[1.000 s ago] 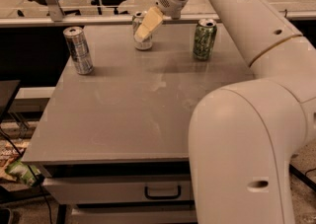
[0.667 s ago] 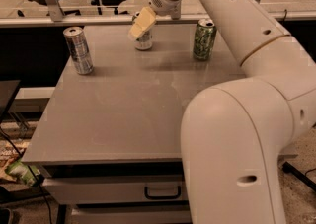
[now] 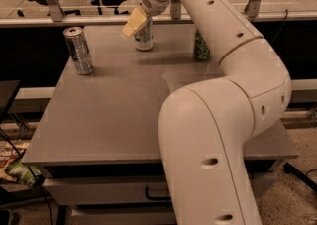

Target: Pick 7up can

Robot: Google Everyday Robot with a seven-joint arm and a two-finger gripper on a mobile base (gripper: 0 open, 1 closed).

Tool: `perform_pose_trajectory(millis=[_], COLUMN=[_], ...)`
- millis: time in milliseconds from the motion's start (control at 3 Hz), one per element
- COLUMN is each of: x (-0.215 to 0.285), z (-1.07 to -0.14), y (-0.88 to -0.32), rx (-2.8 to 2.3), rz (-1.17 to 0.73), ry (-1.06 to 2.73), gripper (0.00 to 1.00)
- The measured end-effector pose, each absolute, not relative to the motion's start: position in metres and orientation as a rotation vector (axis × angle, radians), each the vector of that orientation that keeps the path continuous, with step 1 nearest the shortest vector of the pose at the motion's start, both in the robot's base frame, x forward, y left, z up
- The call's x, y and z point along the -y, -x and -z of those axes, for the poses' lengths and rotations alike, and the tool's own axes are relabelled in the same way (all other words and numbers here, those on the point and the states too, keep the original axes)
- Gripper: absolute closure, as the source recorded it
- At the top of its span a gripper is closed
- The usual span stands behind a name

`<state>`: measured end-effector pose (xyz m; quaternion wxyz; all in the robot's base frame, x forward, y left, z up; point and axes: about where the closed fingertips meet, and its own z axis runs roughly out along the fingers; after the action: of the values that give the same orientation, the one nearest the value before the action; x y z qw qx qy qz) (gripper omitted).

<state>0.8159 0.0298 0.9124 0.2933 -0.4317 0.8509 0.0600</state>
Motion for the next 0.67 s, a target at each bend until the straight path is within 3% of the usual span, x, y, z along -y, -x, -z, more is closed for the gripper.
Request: perform_pose_trajectory(millis=[333, 667], x=[-0.0397, -0.0413], z=[-0.9116, -0.9116], y=[-0.8223, -0.8243], rx=[-2.263, -2.263], rz=[-0.163, -0.164], ry=[1.156, 1.163], gripper=[0.30, 0.53])
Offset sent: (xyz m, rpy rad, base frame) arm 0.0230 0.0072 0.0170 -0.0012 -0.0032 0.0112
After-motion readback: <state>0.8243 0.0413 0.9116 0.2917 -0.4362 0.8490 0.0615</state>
